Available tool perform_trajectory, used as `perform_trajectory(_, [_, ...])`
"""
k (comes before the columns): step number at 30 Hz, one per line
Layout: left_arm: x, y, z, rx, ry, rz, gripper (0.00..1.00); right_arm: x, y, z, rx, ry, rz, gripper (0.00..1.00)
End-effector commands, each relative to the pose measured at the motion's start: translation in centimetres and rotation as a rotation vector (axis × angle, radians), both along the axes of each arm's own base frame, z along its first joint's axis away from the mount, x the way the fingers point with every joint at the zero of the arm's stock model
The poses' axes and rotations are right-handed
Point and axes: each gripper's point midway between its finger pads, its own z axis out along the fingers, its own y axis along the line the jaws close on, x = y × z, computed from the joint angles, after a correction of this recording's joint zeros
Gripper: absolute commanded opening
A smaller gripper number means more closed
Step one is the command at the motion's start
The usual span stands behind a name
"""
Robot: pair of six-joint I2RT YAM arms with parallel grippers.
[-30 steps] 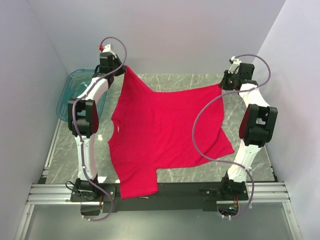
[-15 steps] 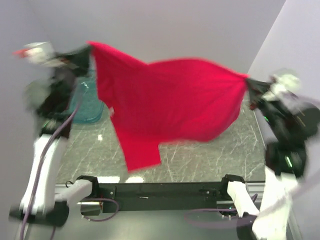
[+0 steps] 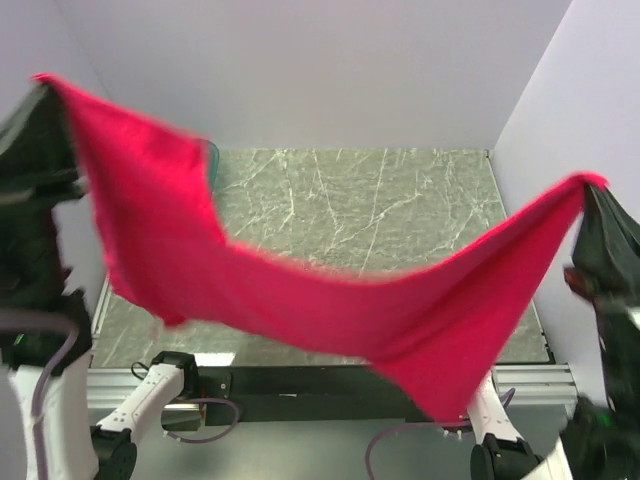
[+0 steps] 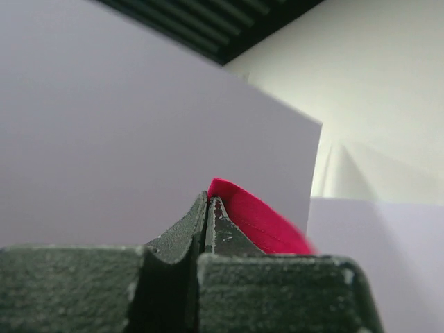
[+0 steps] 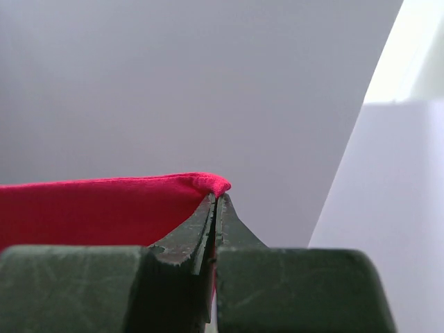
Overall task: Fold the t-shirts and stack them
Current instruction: Flatten the tshirt out
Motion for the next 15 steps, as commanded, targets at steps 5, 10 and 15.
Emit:
perform_trajectory(5, [18.8, -2.6, -13.3, 0.043, 0.459, -0.033, 0.01, 15.5, -4.5, -12.4, 0.123, 0.413, -0.088, 0.0])
perform_trajectory(10, [27.8, -4.1, -23.1, 0.072, 0.664, -0.054, 0.01, 25.0, -5.5, -27.9, 0.138, 0.73, -0.056, 0.0])
perform_trajectory(15, [38.8, -6.8, -37.3, 0.136, 0.994, -0.115, 0.01, 32.5, -5.9, -39.8, 0.129, 0.924, -0.011, 0.0])
